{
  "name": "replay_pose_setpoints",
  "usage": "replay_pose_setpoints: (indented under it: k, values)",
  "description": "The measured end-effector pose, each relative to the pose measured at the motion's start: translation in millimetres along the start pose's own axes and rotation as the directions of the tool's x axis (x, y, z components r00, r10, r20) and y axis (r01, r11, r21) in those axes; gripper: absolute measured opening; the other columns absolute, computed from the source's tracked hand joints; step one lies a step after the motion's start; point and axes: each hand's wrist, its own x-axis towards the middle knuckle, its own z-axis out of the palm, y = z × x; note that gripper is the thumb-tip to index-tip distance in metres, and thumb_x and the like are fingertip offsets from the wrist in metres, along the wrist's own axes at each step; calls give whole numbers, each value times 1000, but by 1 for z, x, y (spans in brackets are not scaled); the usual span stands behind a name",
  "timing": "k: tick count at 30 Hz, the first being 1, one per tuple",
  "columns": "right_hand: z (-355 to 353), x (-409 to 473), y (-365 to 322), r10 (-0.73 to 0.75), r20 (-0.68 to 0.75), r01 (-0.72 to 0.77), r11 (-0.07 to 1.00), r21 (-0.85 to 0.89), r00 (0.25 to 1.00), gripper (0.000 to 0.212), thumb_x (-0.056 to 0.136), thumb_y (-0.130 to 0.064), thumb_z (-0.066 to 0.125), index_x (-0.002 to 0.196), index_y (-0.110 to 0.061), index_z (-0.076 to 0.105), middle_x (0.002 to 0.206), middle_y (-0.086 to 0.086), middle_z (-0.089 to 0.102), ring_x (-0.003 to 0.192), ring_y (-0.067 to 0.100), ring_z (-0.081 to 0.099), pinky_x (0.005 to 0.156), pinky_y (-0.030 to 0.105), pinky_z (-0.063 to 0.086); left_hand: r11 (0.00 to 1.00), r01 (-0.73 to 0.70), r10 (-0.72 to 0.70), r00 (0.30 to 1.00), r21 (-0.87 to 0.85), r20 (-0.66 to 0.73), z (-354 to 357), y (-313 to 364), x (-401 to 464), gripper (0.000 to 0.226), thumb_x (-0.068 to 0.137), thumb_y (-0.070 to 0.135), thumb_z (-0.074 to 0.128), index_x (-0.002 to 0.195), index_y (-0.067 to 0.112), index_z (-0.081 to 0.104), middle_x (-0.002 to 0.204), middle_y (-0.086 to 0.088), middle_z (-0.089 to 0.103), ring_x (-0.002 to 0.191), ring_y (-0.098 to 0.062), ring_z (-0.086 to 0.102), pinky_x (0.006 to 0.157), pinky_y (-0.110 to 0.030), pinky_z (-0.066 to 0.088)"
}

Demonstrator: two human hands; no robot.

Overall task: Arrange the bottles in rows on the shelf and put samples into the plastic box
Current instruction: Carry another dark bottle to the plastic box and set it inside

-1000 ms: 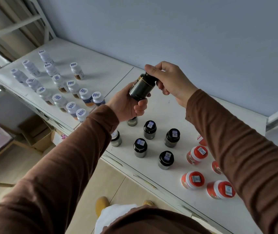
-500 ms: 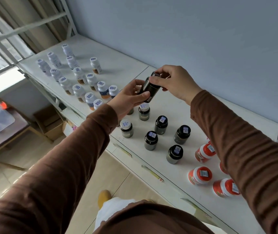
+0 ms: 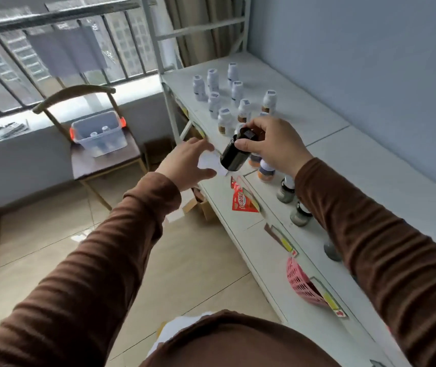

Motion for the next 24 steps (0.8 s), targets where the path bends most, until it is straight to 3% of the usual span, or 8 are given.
replay_pose_setpoints:
  k: [5,13,18,24]
  values:
    - [90,45,-73,-77,110,84,995,-62,991,39,80,-38,74,112,-17,66,108,4,64,95,20,59,79,28,42,991,125,-122,991,57,-48,-36,-111,-37,56,75,39,76,125,22,57,119,-2,58,108,-25,54,96,-38,46]
    - [216,113,-164,-142,191,155,986,-56,971,35,81,-33,74,111,-19,64,100,-1,56,90,14,53,76,23,36,954,296,-295,955,45,-30,-88,-258,-64,53,77,38,74,125,21,58,120,-5,58,115,-27,49,100,-33,38]
    - [277,167,-190,-139,247,159,985,-61,959,35,80,-34,74,111,-23,63,107,3,59,96,19,57,84,30,47,931,366,-365,931,22,-12,-103,-330,-44,53,79,38,71,127,20,56,123,-5,57,118,-26,48,102,-33,37]
    - [342,265,-197,-121,284,143,988,-59,951,33,80,-33,73,110,-23,63,103,0,57,92,17,55,77,26,41,901,434,-434,900,22,42,-114,-420,18,53,80,40,70,127,22,55,124,-4,55,120,-26,47,104,-35,37]
